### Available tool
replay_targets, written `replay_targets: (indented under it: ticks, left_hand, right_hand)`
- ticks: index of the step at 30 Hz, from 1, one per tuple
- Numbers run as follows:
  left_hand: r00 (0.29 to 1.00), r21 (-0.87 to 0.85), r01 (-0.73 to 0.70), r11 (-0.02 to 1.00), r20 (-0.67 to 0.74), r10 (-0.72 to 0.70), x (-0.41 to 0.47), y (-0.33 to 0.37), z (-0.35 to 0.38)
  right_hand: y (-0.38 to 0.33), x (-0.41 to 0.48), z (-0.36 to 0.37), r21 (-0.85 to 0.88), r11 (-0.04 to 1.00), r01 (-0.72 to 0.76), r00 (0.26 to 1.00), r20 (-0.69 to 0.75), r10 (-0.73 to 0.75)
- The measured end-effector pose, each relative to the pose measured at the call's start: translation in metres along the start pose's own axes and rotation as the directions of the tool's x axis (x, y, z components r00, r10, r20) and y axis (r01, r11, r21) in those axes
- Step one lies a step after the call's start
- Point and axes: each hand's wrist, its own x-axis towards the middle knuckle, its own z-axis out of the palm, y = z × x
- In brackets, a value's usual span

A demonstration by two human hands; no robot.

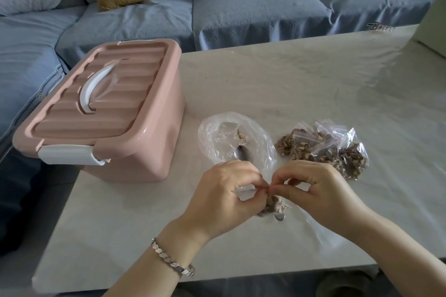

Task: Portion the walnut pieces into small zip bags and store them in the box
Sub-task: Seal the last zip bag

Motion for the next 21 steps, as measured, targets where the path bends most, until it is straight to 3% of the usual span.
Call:
replay_targets:
  ticks: [9,15,19,21]
  left_hand:
    - [0.994,-0.009,-0.052,0.999,-0.093,0.051,-0.001,-0.009,0.001]
    - [0.998,-0.078,0.014,0.997,-0.068,-0.019,-0.009,-0.019,0.001]
    - [0.946,-0.11,0.234,0.966,-0.202,-0.252,-0.016,-0.032,-0.012]
    - [0.93,-0.16,0.307,0.938,-0.159,-0.331,-0.018,-0.03,-0.015]
  right_hand:
    - [0.007,-0.007,-0.012,-0.028,1.0,0.013,0.995,-0.1,-0.016]
    - [0.015,-0.014,-0.01,-0.011,1.0,-0.01,0.994,-0.108,0.009]
    - [0.018,-0.017,-0.021,0.111,0.987,-0.112,0.971,-0.197,0.133]
    - [0.018,-0.017,-0.022,0.072,0.987,-0.141,0.975,-0.161,0.151]
